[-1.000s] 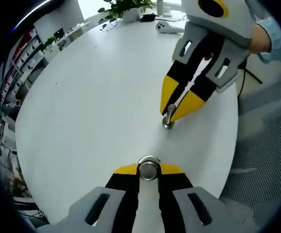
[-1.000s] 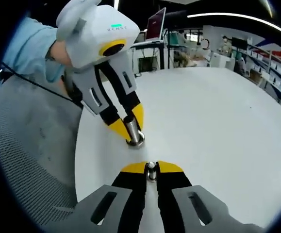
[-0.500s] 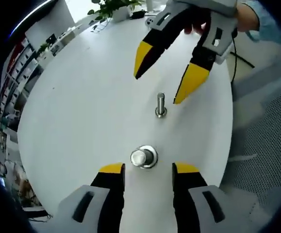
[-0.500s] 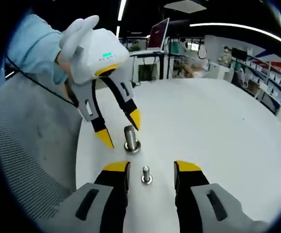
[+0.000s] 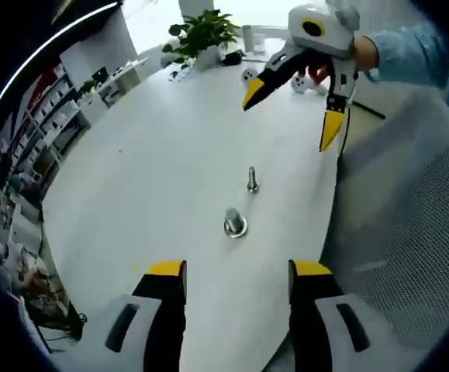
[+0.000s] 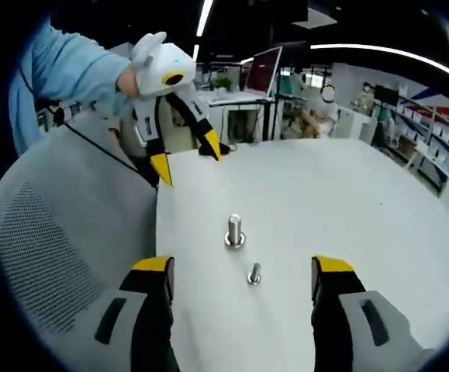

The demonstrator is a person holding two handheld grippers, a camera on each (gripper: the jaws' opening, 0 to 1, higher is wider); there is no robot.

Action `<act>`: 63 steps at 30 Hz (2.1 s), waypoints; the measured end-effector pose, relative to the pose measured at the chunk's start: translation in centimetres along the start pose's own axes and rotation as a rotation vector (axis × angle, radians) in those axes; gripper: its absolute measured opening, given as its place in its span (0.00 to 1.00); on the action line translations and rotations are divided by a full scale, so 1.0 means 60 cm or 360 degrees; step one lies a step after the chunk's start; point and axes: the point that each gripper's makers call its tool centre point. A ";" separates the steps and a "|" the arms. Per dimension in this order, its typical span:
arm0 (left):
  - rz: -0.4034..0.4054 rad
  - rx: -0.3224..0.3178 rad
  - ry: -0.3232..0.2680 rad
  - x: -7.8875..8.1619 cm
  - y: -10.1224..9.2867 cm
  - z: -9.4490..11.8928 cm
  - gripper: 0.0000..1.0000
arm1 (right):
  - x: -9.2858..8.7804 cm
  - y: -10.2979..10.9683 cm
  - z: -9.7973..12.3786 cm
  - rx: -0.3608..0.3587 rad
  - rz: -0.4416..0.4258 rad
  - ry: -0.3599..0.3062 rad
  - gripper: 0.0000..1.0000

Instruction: Place the washer onto the threaded stud by aligning its center hole with the stud, sliding it down to the base, and recovering from edge contact or off-axis alignment until the washer reaches the visible bottom stop.

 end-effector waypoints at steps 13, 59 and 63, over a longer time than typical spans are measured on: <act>0.0845 0.0339 -0.0842 -0.013 0.042 0.239 0.99 | 0.061 0.065 0.134 -0.0167 -0.0564 -0.0517 0.96; 0.0974 0.0697 -0.1102 -0.029 -0.047 0.206 0.99 | -0.076 0.142 0.126 -0.1001 -0.0865 -0.0195 0.85; 0.0921 0.0727 -0.1011 -0.038 -0.050 0.198 0.91 | -0.077 0.143 0.125 -0.0997 -0.0862 -0.0187 0.84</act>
Point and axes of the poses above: the point that each gripper's makers call its tool centre point, and the gripper's own axes: z roughly backward along the fingers, y roughly to its left, x roughly out of its top, and after that the axes turned 8 degrees about x, right-handed
